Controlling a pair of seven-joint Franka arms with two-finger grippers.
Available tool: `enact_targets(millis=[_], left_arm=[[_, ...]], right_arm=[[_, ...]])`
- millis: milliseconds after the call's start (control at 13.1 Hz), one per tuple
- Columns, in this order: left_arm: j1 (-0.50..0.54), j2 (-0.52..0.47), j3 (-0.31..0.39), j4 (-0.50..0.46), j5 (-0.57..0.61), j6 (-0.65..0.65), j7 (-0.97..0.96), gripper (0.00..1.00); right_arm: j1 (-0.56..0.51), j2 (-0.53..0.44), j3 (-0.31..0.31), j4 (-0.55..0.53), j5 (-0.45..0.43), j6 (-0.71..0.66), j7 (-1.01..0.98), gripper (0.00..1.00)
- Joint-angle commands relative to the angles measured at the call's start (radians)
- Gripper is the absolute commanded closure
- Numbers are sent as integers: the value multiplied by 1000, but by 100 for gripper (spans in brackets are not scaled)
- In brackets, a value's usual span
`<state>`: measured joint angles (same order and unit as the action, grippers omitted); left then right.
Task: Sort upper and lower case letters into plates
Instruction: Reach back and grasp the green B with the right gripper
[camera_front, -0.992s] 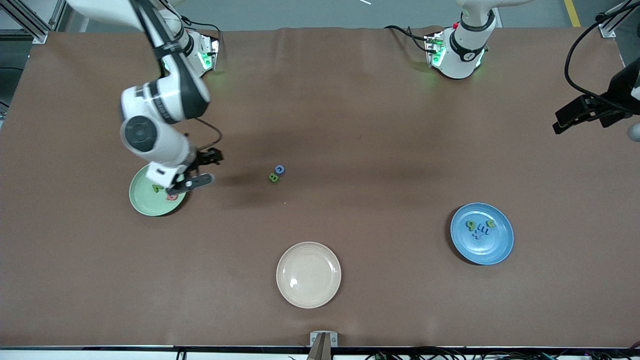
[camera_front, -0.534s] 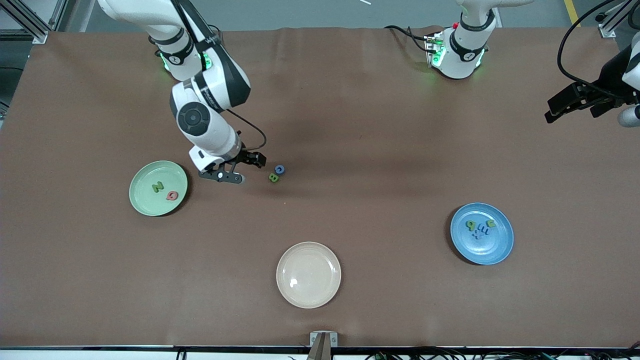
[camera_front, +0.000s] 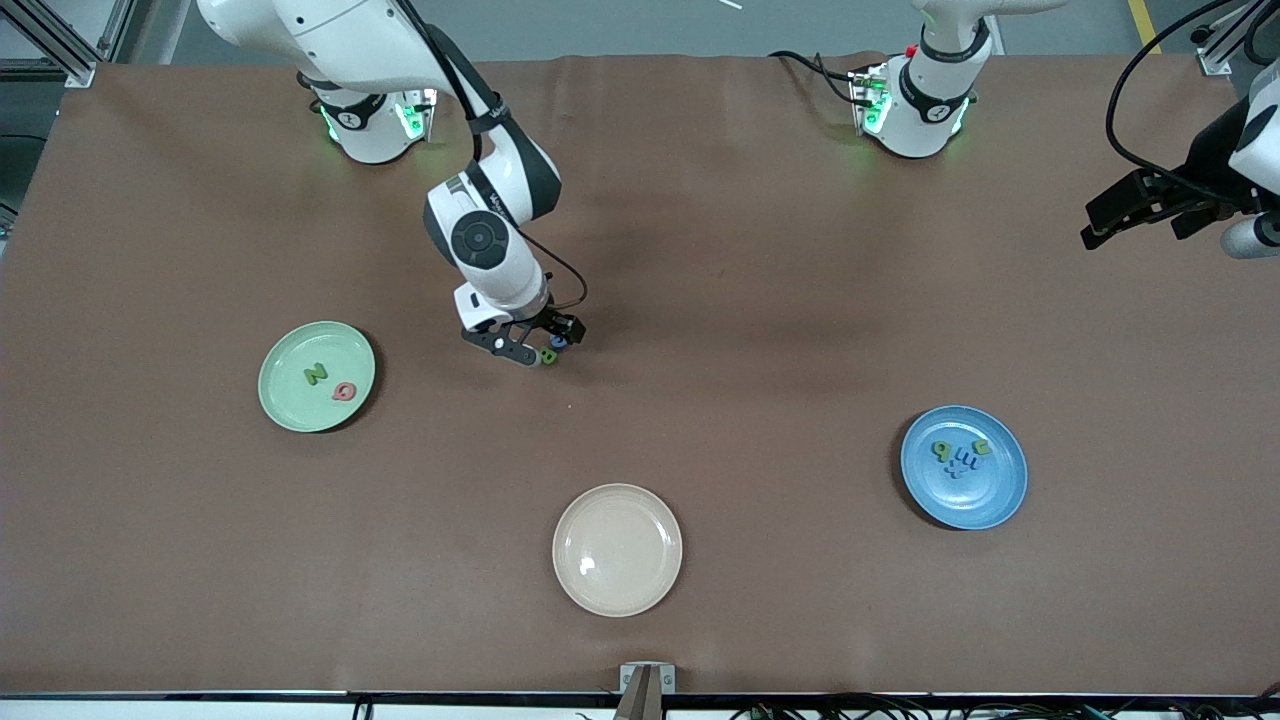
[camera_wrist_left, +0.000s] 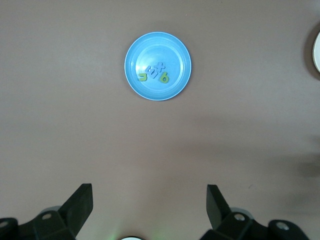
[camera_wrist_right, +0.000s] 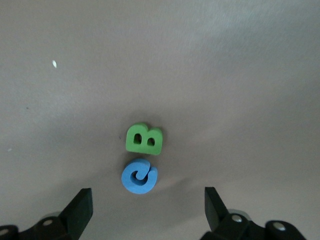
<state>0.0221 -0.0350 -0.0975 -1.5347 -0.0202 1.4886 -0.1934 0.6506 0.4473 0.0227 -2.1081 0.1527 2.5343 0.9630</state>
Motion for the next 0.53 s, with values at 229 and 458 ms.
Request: enact_targets(millis=[229,458], left_arm=[[-1,-31,-10,-22,-9,7,23,0],[-2,-29,-11,-24,-6,7,23,0]], right_arm=[[29,47,-27,30,-33,17,88,11],[31,80,-38,65,-83,15,132,12]])
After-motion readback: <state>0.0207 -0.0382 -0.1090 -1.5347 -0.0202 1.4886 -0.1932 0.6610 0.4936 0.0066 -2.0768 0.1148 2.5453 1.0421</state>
